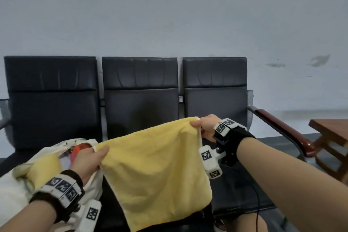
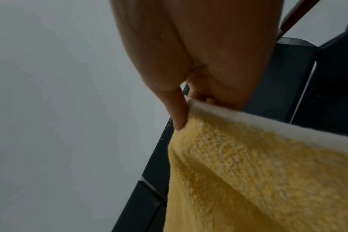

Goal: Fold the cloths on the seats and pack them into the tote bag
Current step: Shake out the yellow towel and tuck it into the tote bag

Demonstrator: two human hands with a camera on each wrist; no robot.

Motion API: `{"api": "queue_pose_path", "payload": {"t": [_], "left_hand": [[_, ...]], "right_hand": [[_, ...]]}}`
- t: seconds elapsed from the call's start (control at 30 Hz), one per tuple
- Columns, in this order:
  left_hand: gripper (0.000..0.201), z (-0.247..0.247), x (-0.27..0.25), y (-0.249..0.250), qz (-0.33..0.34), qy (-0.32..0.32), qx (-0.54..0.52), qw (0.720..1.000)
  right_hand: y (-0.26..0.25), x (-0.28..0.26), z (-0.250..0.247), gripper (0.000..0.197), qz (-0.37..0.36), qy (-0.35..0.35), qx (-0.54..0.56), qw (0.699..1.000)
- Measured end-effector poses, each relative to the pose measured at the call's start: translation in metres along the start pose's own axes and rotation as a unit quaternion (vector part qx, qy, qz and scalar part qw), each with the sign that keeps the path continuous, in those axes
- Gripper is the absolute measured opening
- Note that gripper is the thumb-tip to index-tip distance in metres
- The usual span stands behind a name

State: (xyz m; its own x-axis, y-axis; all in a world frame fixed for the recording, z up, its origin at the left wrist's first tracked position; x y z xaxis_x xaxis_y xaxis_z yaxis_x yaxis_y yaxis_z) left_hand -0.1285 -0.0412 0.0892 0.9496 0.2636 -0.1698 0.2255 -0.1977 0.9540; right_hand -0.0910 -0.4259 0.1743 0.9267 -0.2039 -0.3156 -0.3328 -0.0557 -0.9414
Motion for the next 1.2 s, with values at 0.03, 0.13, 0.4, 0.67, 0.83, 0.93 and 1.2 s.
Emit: {"api": "queue_pose_path", "payload": {"t": [0.03, 0.13, 0.4, 0.67, 0.83, 0.93, 1.2], "left_hand": [[0.034, -0.004, -0.004, 0.004, 0.015, 0.024, 0.051, 0.998], [0.041, -0.011, -0.019, 0.016, 0.064, 0.084, 0.156, 0.982], [0.037, -0.018, -0.025, 0.031, -0.025, 0.104, -0.040, 0.993], [0.028, -0.022, -0.019, 0.054, 0.055, -0.007, -0.087, 0.995], [0.026, -0.033, -0.013, 0.050, 0.071, 0.092, 0.003, 0.993], [0.027, -0.042, 0.001, 0.048, 0.075, 0.129, 0.022, 0.989], [0.011, -0.031, 0.060, 0.052, 0.059, 0.149, 0.161, 0.974]], "right_hand": [[0.001, 0.003, -0.002, 0.046, -0.010, 0.010, -0.019, 1.000], [0.004, -0.001, -0.004, 0.040, -0.033, 0.025, -0.044, 0.998], [0.005, -0.007, -0.010, 0.061, -0.061, 0.085, -0.032, 0.994], [-0.002, -0.006, -0.027, 0.044, -0.024, 0.093, 0.023, 0.995], [-0.002, -0.014, -0.030, 0.031, -0.010, 0.077, -0.003, 0.997], [-0.004, -0.013, -0.028, 0.018, -0.009, 0.068, -0.016, 0.998], [-0.001, 0.055, -0.009, 0.037, -0.008, 0.035, -0.088, 0.995]]}}
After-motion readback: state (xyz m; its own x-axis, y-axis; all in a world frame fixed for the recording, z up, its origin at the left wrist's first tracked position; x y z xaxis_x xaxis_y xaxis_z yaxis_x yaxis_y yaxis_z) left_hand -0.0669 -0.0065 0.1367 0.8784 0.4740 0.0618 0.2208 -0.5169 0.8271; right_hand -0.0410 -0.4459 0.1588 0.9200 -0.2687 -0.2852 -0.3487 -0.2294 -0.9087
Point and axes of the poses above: each hand's wrist, its own x-axis towards the middle knuckle, its own z-axis out of the palm, y = z × x, the point moved 4 cm from there along x, towards the middle knuckle, and after that the axes turned 9 degrees about x, right-handed, at the moved point
